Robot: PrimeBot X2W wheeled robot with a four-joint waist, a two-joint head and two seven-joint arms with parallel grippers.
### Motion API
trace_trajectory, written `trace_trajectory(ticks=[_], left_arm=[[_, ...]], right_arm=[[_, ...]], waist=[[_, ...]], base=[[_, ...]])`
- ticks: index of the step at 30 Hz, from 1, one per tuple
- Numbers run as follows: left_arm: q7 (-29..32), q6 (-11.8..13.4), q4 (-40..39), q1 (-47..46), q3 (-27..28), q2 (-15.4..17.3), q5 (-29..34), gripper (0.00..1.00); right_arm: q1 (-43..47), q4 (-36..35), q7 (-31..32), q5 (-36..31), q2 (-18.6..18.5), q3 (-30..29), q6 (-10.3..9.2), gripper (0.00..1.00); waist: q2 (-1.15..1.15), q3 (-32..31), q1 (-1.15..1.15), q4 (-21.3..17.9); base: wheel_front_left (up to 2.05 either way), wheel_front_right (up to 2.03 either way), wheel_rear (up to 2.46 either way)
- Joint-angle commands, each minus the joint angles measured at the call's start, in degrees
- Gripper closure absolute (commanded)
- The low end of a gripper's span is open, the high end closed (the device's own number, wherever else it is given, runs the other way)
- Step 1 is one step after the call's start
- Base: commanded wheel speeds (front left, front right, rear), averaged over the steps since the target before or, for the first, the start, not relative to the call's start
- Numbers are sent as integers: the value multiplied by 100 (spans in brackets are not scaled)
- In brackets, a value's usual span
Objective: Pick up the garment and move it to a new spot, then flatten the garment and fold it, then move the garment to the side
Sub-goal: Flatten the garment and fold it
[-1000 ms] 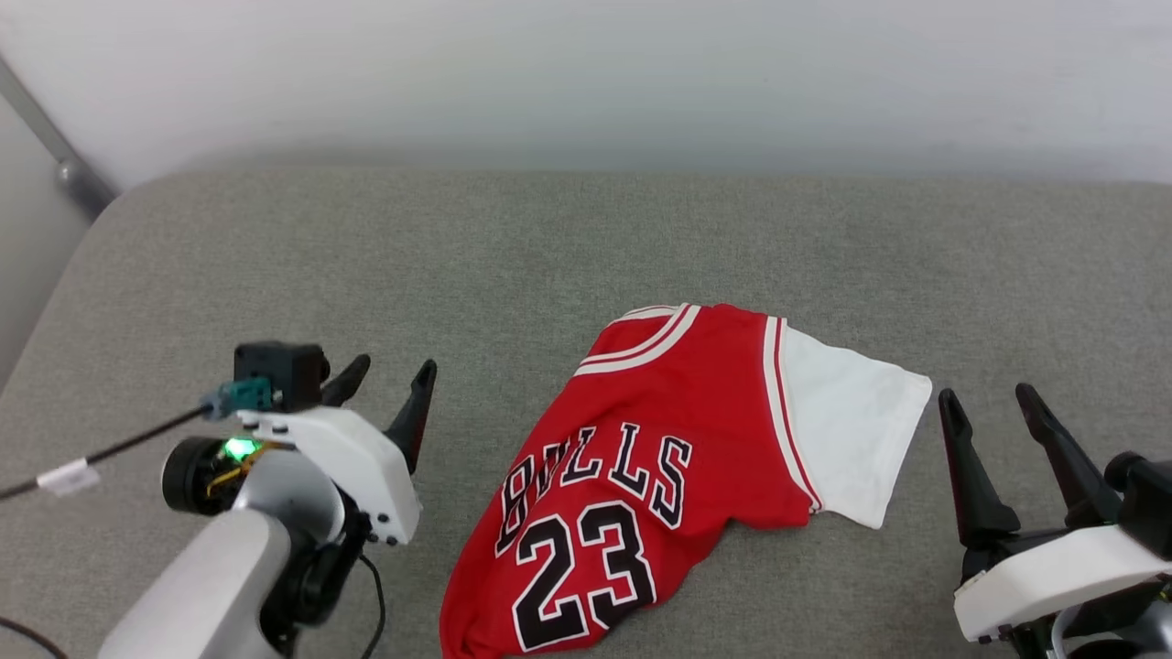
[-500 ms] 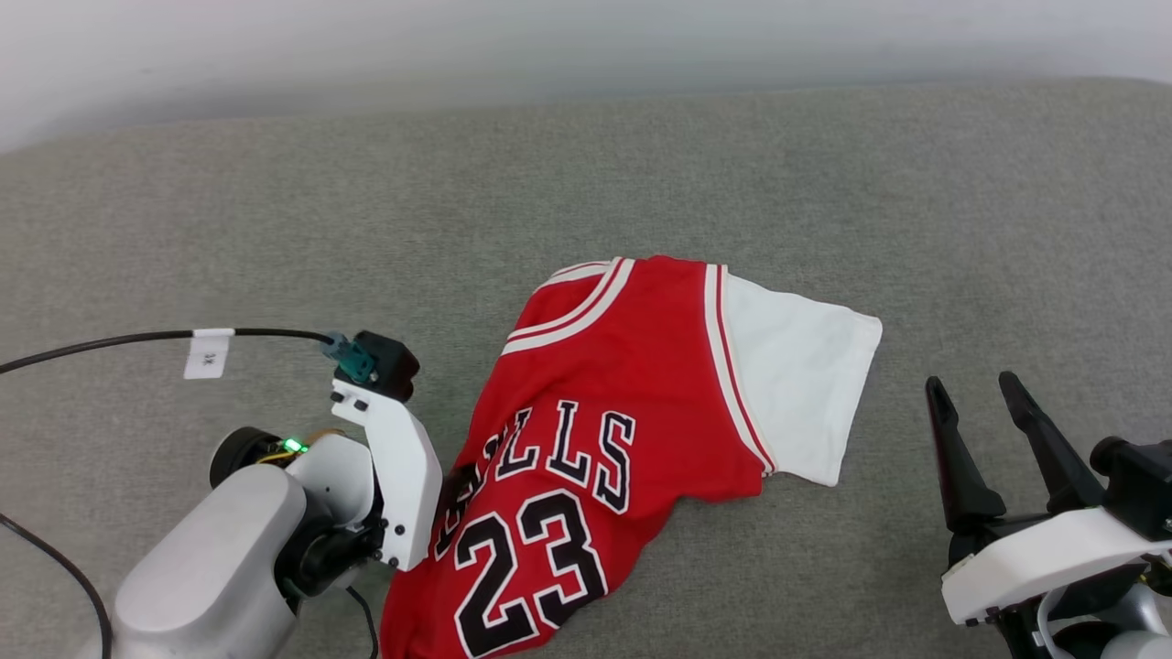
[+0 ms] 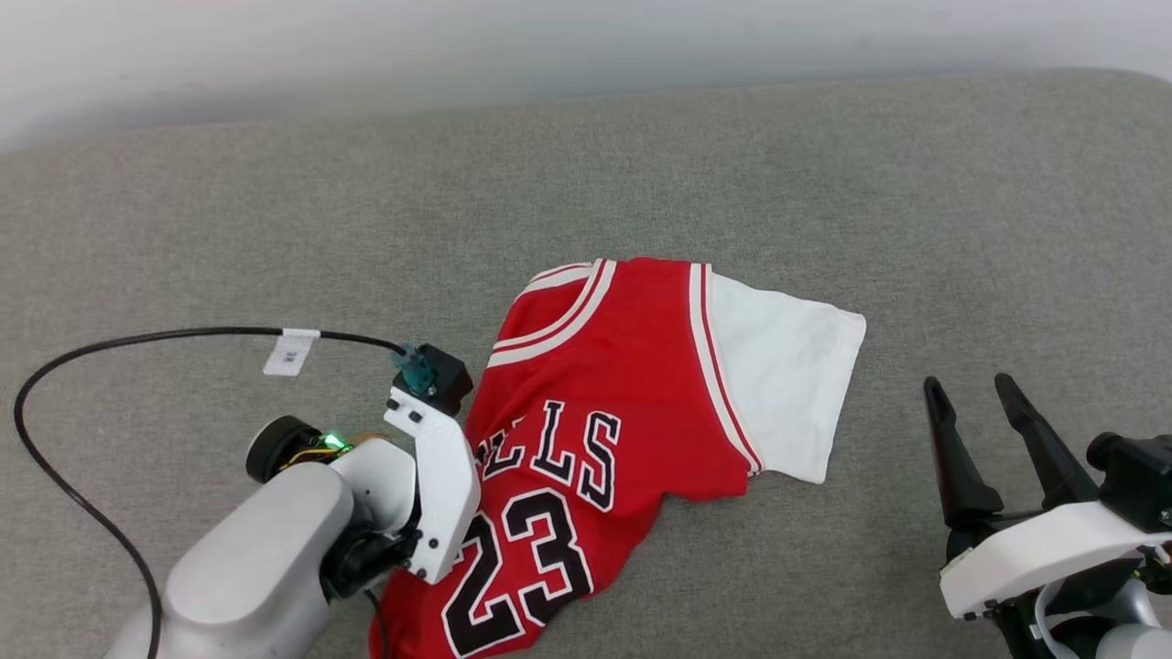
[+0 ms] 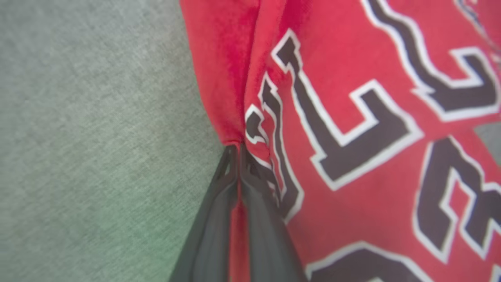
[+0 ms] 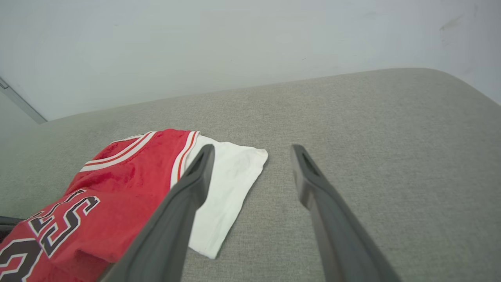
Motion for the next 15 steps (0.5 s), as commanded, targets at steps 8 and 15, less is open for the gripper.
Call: trace_trajectory(ticks=[8, 15], left_arm=[[-1192, 630, -507, -475, 224, -229, 743, 100], [-1303, 511, -1507, -256, -480, -574, 1194, 100]], right_arm=[[126, 82, 122, 42, 9, -131, -4, 0], [184, -106, 64, 21, 9, -199, -4, 0]], waist=[[0, -392, 0, 202], [0, -469, 0, 259]], base=[[0, 0, 0], [0, 0, 0]])
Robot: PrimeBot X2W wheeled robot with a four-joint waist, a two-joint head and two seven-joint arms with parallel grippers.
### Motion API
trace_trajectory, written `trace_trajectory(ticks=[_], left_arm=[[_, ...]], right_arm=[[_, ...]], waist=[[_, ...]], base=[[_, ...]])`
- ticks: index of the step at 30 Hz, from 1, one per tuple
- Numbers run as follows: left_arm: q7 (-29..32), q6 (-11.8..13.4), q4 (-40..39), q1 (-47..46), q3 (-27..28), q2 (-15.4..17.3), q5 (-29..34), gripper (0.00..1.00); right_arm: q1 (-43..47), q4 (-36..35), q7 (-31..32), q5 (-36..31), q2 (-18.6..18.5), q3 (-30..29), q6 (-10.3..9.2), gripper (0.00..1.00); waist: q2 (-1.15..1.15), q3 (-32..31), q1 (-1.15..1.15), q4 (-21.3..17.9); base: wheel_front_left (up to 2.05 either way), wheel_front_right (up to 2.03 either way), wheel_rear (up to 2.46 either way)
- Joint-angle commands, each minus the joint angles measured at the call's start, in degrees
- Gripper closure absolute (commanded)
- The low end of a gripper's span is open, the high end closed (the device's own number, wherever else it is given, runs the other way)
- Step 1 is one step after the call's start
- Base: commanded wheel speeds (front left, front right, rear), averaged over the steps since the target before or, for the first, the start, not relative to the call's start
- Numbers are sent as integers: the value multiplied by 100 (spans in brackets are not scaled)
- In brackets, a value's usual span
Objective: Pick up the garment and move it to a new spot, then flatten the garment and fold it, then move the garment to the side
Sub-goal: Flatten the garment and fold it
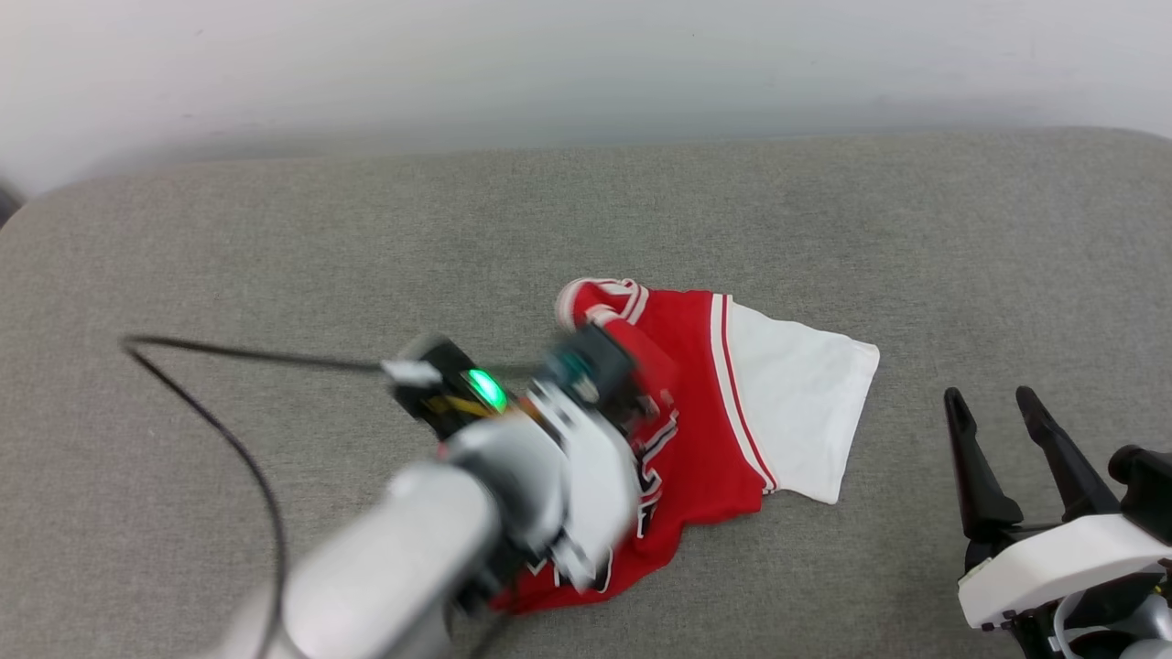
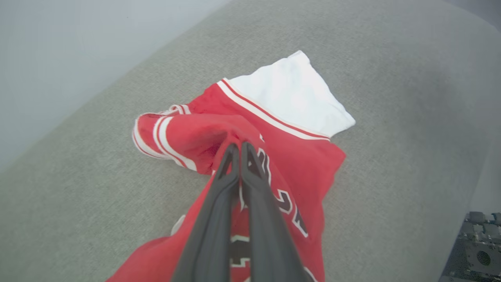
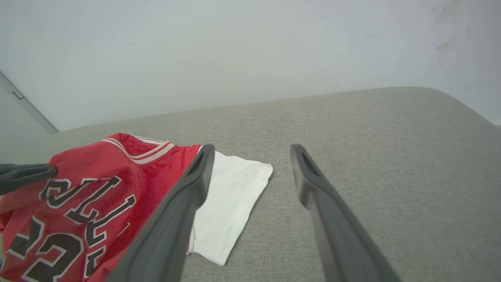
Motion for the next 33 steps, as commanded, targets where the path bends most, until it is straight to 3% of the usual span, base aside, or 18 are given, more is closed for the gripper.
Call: trace_trajectory(ticks=[1, 6, 11, 13, 18, 26, 29, 33], left_arm=[[66, -124, -125, 285, -263, -109, 29, 100], [355, -487, -226, 822, -1134, -392, -27, 100], [353, -604, 54, 1280, -1493, -576, -239, 100], [167, -523, 130, 1352, -1443, -596, -216, 0], [-378, -221, -9, 1323, -1077, -538, -138, 0], [-468, 294, -419, 1073, -312, -14, -248, 0], [-314, 334, -468, 989, -195, 178, -296, 0], [359, 211, -370, 851, -219, 475, -513, 0]], right_arm=[[53, -55, -23, -12, 10, -23, -4, 0], [118, -122, 11, -49, 11, -70, -4, 0], [121, -145, 24, 9, 10, -66, -4, 0], [130, -157, 24, 20, 10, -84, -4, 0], [169, -153, 32, 11, 10, -152, -4, 0], [261, -120, 63, 60, 9, -164, -4, 0], [274, -121, 67, 79, 10, -169, -4, 0], [268, -115, 73, 93, 10, -137, -4, 0]], waist=[[0, -14, 0, 10], [0, -75, 0, 7], [0, -91, 0, 9], [0, -91, 0, 28], [0, -149, 0, 126], [0, -326, 0, 236], [0, -353, 0, 247], [0, -351, 0, 232]], base=[[0, 0, 0], [0, 0, 0], [0, 0, 0], [0, 0, 0], [0, 0, 0], [0, 0, 0], [0, 0, 0], [0, 0, 0]])
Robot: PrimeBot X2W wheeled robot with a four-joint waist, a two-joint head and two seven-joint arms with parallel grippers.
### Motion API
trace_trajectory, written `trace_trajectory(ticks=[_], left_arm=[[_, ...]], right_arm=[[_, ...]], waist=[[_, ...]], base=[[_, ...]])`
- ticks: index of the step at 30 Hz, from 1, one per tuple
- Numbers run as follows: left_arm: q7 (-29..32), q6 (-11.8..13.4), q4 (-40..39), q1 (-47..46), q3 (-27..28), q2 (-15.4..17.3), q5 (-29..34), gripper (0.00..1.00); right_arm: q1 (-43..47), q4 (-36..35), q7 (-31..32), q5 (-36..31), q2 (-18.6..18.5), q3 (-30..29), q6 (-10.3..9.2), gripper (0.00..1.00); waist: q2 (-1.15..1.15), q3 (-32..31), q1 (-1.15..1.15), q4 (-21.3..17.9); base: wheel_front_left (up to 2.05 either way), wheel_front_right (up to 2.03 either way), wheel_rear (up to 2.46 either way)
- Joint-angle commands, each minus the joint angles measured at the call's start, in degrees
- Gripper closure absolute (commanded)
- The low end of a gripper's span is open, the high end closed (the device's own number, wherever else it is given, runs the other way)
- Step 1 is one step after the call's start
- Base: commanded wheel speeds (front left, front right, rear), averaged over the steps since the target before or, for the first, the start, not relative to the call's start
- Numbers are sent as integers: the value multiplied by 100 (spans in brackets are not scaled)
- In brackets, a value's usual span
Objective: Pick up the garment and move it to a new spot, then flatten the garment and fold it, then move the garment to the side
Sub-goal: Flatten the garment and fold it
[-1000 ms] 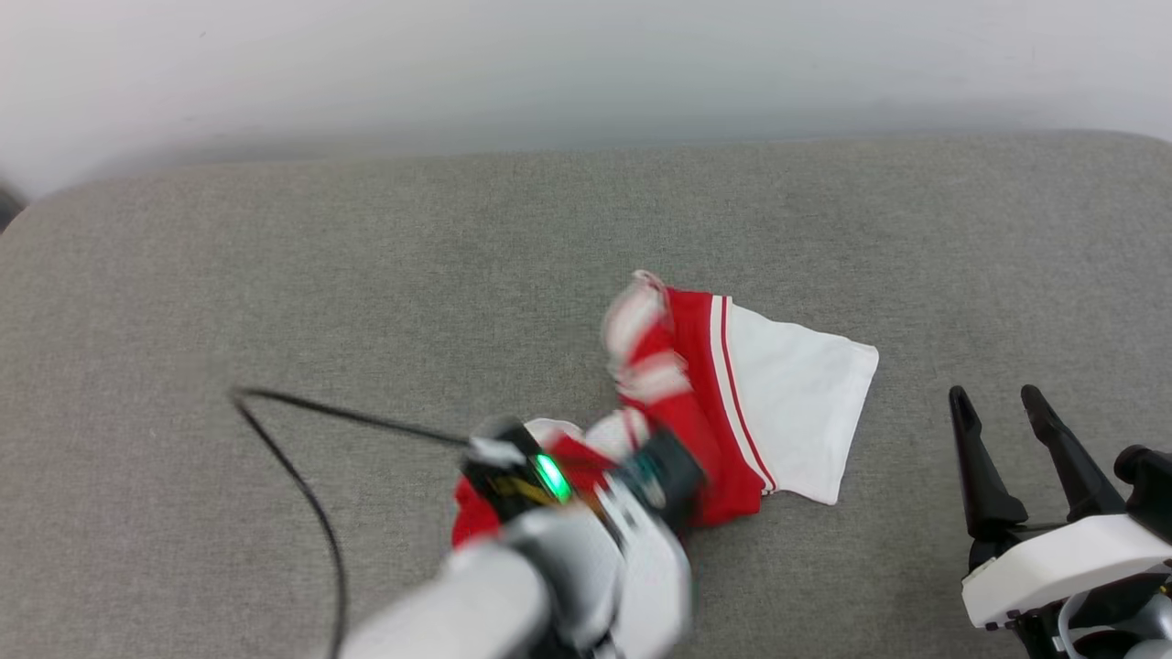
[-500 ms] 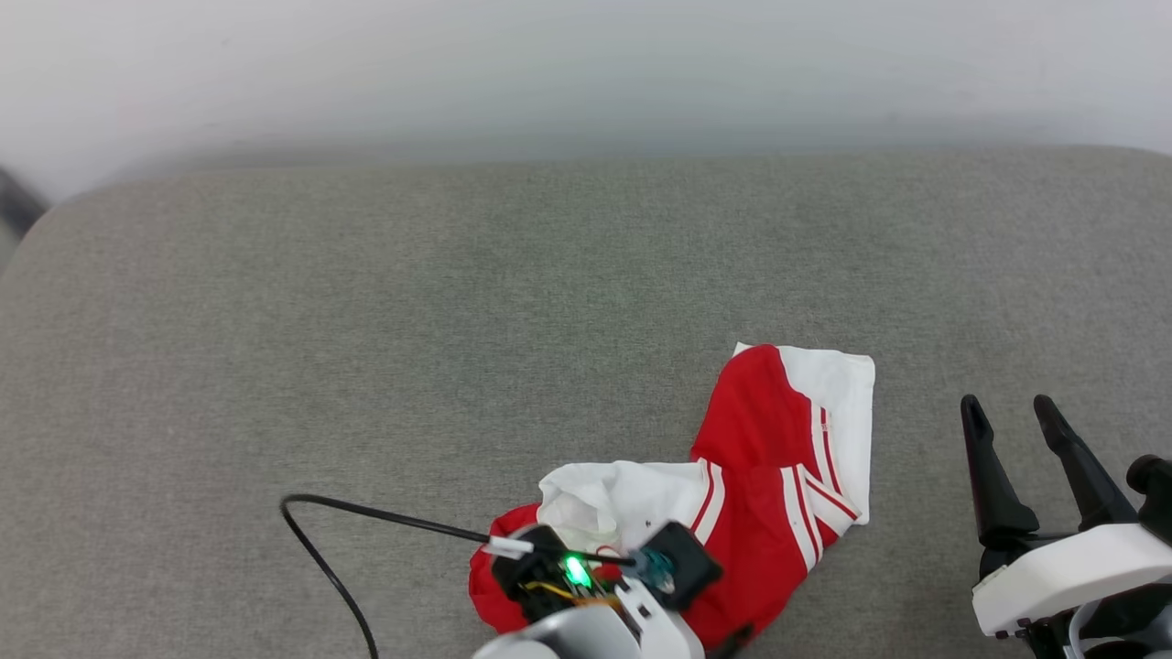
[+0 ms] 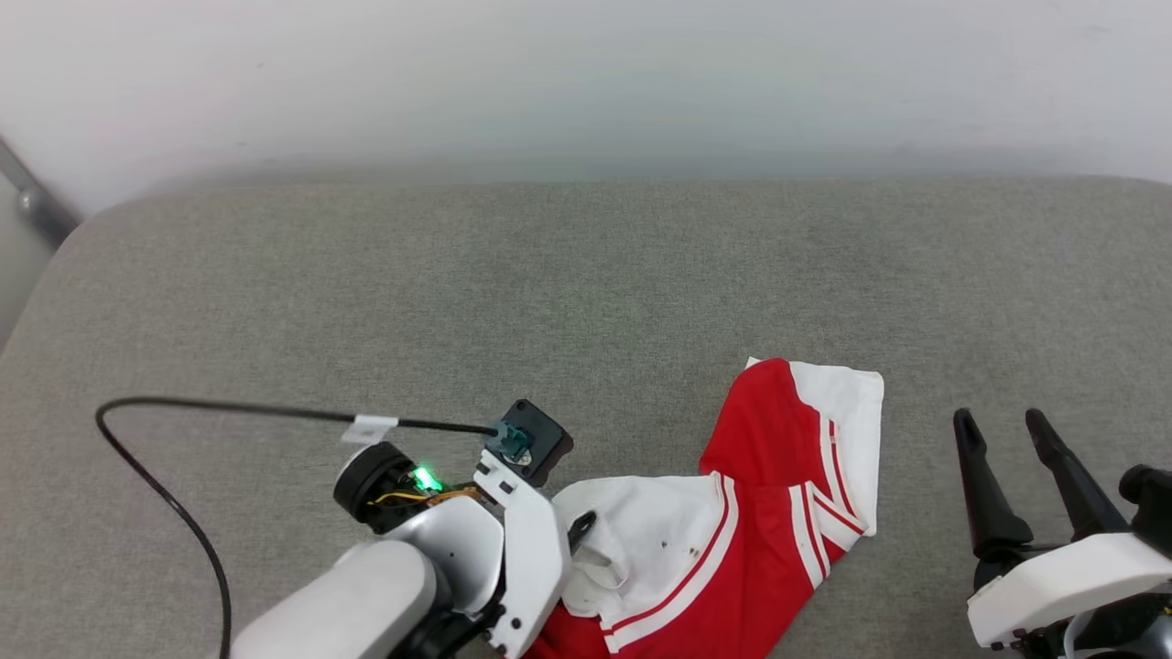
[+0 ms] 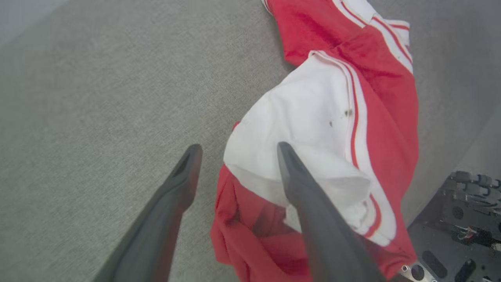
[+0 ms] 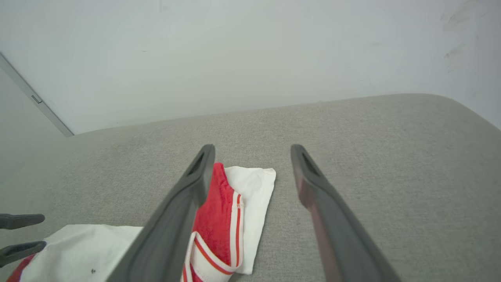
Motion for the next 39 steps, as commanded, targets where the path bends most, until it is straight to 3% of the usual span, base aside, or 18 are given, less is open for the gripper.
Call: trace_trajectory(ticks=[1, 7, 8, 9, 10, 15, 19, 27, 33, 35, 39], left_arm=[[136, -60, 37, -112, -51, 31, -25, 0], [772, -431, 205, -206, -243, 138, -348, 0], [811, -467, 213, -207, -258, 128, -386, 9], [821, -500, 219, -228, -264, 123, -396, 42], [794, -523, 222, -271, -277, 127, -357, 99], [556, -470, 167, -360, -173, 112, -257, 100], [152, -258, 53, -452, 121, 190, -177, 100], [-714, 649, 92, -34, 1247, 694, -428, 100], [-1372, 1369, 418, 1127, 2203, 1048, -1099, 100], [-1519, 1453, 522, 1509, 2374, 987, -1360, 100], [-1662, 1288, 863, 2008, 2405, 736, -1721, 100]], right_arm=[[1, 7, 0, 10, 10, 29, -4, 0], [-34, 51, -42, 77, 9, 43, -4, 0], [-36, 58, -60, 87, 10, 42, -4, 0], [-42, 69, -74, 113, 9, 42, -4, 0], [-46, 91, -75, 123, 9, 40, -4, 0], [-46, 145, -114, 167, 9, 11, -4, 0], [-45, 168, -110, 158, 9, -37, -4, 0], [-86, 100, -23, 88, 10, -100, -4, 0], [-78, 48, 56, 49, 9, -149, -4, 0], [-82, 23, 81, 31, 10, -166, -4, 0], [-147, -25, 144, -68, 9, -183, -4, 0]], waist=[[0, 19, 0, -29], [0, 163, 0, -174], [0, 188, 0, -196], [0, 215, 0, -221], [0, 228, 0, -240], [0, 266, 0, -269], [0, 258, 0, -188], [0, 283, 0, 79], [0, 349, 0, 184], [0, 385, 0, 207], [0, 446, 0, 241]], base=[[0, 0, 0], [0, 0, 0], [0, 0, 0], [0, 0, 0], [0, 0, 0], [0, 0, 0], [0, 0, 0], [0, 0, 0], [0, 0, 0], [0, 0, 0], [0, 0, 0]])
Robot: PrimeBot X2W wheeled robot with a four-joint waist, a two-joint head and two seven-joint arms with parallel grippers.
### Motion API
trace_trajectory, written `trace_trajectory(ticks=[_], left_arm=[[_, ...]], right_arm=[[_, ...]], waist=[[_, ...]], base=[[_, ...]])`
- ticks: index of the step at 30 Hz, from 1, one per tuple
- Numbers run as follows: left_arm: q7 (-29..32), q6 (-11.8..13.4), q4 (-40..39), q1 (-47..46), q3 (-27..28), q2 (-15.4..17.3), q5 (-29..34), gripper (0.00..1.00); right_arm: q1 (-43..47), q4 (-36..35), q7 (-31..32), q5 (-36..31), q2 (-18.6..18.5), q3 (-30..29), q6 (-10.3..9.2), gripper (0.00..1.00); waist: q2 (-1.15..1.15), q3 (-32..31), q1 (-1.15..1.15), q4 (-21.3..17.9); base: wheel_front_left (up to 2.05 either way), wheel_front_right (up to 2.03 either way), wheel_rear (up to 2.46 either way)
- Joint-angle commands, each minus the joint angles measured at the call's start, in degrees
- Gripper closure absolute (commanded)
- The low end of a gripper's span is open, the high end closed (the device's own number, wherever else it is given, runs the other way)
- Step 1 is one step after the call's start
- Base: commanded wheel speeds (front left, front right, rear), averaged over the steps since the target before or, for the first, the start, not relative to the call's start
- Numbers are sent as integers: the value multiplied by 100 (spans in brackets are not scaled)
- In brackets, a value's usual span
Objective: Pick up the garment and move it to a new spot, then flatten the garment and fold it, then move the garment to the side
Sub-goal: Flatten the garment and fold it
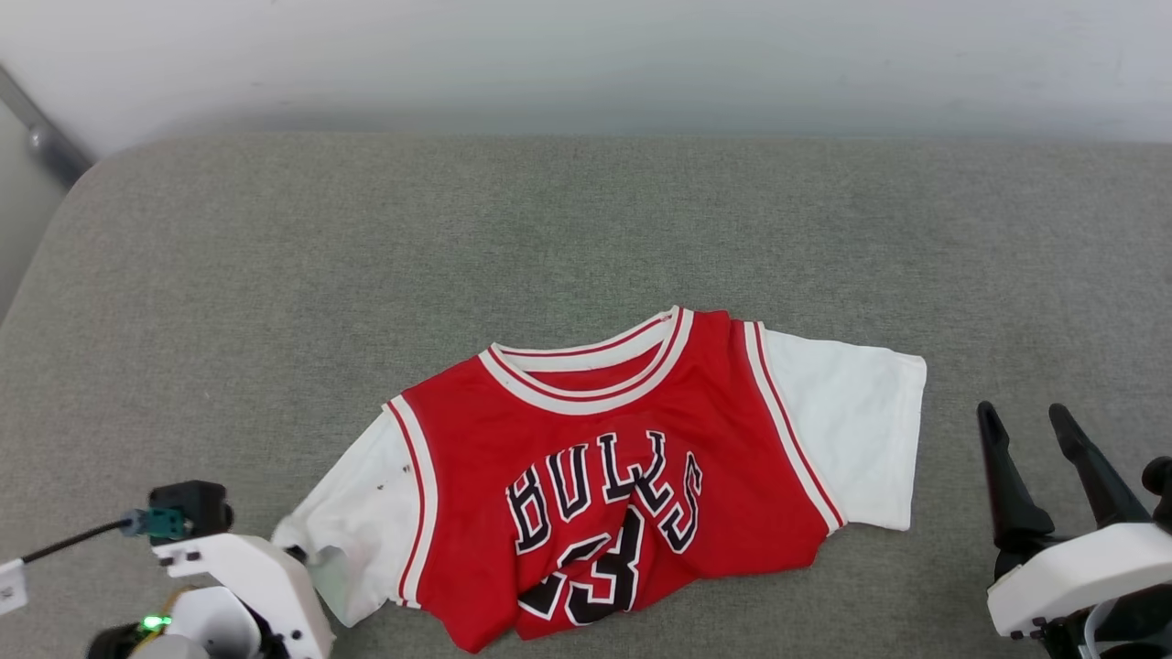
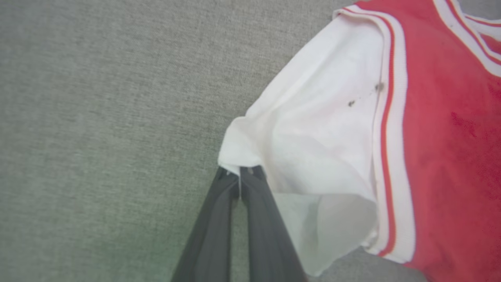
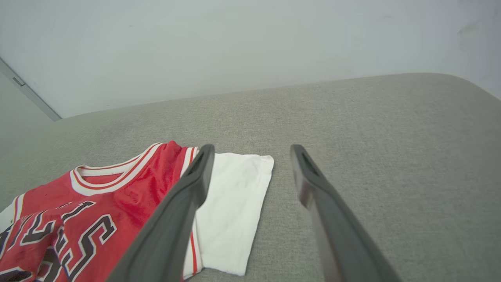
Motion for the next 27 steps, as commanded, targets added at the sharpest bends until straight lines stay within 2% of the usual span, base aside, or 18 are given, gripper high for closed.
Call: trace_trajectory(ticks=[1, 2, 3, 4, 10, 19, 27], left_arm=[[-52, -87, 79, 32, -11, -129, -82, 100], [-92, -127, 161, 39, -17, -193, -105, 100], [-134, -150, 252, 12, -14, -243, -117, 60], [-183, -174, 307, -28, -35, -299, -101, 0], [-597, -221, 333, -236, -71, -316, 201, 0], [-1418, 141, -537, -435, -43, -288, 879, 0], [-2396, 224, -1061, -291, -154, -493, 1418, 0]], right_arm=[[-95, -34, 27, -40, 7, -15, -4, 0], [-93, -39, 41, -59, 8, -8, -4, 0], [-98, -43, 53, -61, 7, -10, -4, 0], [-107, -56, 70, -81, 7, -10, -4, 0], [-51, -81, 133, -120, 7, -29, -4, 0], [148, -36, 216, -60, 7, -64, -4, 0], [150, -76, 307, -93, 7, -75, -4, 0]], waist=[[0, 11, 0, 23], [0, 7, 0, 31], [0, -3, 0, 36], [0, -24, 0, 43], [0, -223, 0, 48], [0, -589, 0, 85], [0, -647, 0, 138]], base=[[0, 0, 0], [0, 0, 0], [0, 0, 0], [0, 0, 0], [0, 0, 0], [0, 0, 0], [0, 0, 0]])
